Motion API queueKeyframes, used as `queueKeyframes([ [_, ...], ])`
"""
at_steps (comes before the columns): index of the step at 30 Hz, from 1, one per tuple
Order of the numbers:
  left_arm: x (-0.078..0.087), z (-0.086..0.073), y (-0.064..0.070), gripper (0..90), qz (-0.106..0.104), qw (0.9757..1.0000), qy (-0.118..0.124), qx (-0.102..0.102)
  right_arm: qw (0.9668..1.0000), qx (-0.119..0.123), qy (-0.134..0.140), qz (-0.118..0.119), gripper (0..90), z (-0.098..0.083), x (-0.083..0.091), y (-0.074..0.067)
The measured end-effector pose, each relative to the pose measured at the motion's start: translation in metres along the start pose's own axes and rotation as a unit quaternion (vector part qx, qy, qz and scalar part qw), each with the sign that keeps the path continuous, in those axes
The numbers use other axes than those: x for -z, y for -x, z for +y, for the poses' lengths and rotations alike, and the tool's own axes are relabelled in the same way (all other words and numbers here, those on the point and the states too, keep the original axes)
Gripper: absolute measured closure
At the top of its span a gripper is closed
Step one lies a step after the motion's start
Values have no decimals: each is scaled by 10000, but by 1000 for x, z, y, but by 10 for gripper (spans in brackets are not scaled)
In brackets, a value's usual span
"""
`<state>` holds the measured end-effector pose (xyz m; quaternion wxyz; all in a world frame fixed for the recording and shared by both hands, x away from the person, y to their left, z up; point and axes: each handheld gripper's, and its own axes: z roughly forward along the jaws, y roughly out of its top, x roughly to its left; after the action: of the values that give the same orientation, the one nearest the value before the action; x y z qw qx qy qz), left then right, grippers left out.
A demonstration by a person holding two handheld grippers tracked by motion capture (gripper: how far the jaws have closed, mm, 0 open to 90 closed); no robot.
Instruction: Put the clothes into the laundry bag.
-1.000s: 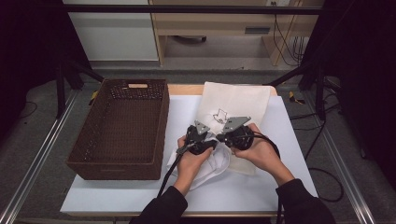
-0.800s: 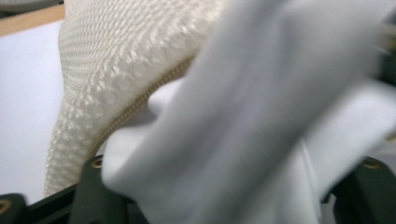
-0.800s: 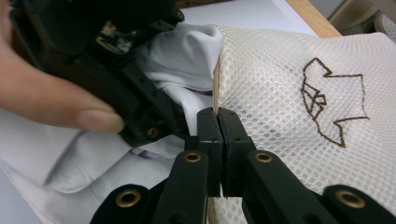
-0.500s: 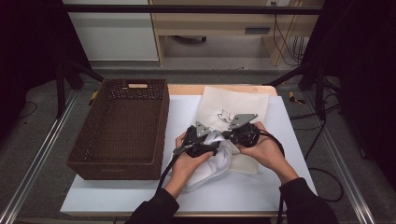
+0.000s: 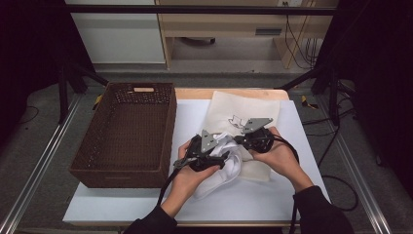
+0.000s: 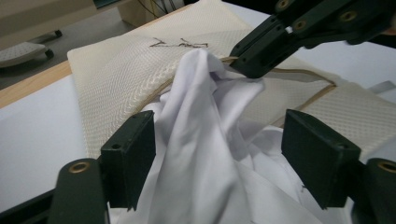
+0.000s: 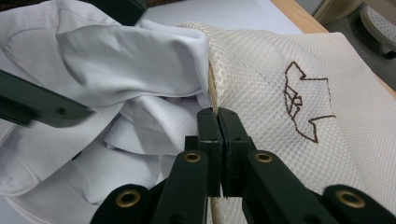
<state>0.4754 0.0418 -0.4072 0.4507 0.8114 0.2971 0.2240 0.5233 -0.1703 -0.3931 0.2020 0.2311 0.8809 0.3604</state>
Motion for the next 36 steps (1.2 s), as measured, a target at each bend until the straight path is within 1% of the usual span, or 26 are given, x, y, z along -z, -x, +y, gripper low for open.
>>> queueKeyframes([
  [2, 9, 0, 1, 287, 3, 10000, -6, -49, 10000, -8, 5, -7, 890, 0, 0, 0],
  [3, 14, -1, 2, 326, -25, 10000, 13, -69, 10000, -12, 17, -5, 890, 0, 1, 1],
  [4, 14, -1, 2, 366, -25, 10000, 13, -69, 10000, -7, 16, -8, 890, 0, 1, 1],
  [6, 23, -3, 4, 381, -25, 9999, -17, -158, 10000, -4, 19, -5, 890, 0, 1, 1],
  [7, 33, -8, 7, 493, -45, 9997, -18, -257, 10000, 6, 20, -15, 890, 0, 1, 1],
  [9, 43, -13, 8, 528, -29, 9997, -25, -237, 10000, 12, -4, -5, 890, 0, 2, 1],
  [10, 43, -13, 8, 541, -29, 9997, -25, -237, 10000, -2, 15, -5, 890, -1, 2, 1],
  [11, 51, -20, 10, 547, 95, 9996, -97, -252, 10000, 0, 17, -5, 890, -1, 3, 1],
  [13, 55, -24, 12, 578, 74, 9996, -111, -250, 10000, 4, 27, -7, 890, -1, 3, 1],
  [14, 62, -32, 14, 590, 30, 9995, -182, -270, 10000, 16, 32, -12, 890, -1, 3, 1],
  [15, 65, -36, 15, 614, 25, 9993, -226, -307, 10000, 11, 37, -13, 890, -1, 4, 1],
  [16, 67, -42, 16, 629, 51, 9992, -249, -295, 10000, 13, 37, -14, 890, -1, 4, 1],
  [17, 67, -42, 16, 637, 51, 9992, -249, -295, 10000, 17, 34, -11, 890, -1, 4, 1],
  [18, 70, -47, 15, 655, 67, 9991, -308, -301, 10000, 22, 29, -9, 890, -2, 4, 1],
  [19, 71, -53, 15, 655, 80, 9992, -320, -232, 10000, 22, 29, -9, 890, -2, 4, 1],
  [20, 73, -64, 13, 672, 162, 9989, -416, -143, 10000, 9, 33, -12, 890, -2, 4, 1],
  [21, 74, -69, 13, 698, 246, 9985, -481, -131, 10000, 25, 26, -4, 890, -2, 5, 1],
  [22, 74, -69, 13, 709, 246, 9985, -481, -131, 10000, 17, 28, -11, 890, -2, 5, 1],
  [23, 75, -78, 12, 720, 346, 9979, -537, -112, 10000, 20, 31, -11, 890, -3, 5, 1],
  [25, 75, -84, 13, 726, 341, 9975, -613, -73, 10000, -7, 21, -19, 890, -3, 6, 1],
  [27, 76, -87, 13, 726, 350, 9975, -616, -43, 10000, -1, 37, -18, 890, -3, 6, 2],
  [29, 76, -95, 15, 725, 367, 9963, -763, -124, 10000, -3, 34, -25, 890, -2, 7, 2],
  [31, 76, -98, 15, 726, 372, 9962, -786, -109, 10000, -3, 49, -17, 890, -2, 8, 3],
  [33, 70, -103, 15, 726, 415, 9952, -883, -102, 10000, 25, 45, -4, 890, -2, 8, 4],
  [34, 67, -104, 14, 729, 429, 9945, -943, -139, 10000, 24, 48, -1, 890, -1, 8, 3],
  [36, 64, -104, 13, 745, 421, 9945, -956, -106, 10000, 24, 56, 6, 890, -1, 8, 3],
])
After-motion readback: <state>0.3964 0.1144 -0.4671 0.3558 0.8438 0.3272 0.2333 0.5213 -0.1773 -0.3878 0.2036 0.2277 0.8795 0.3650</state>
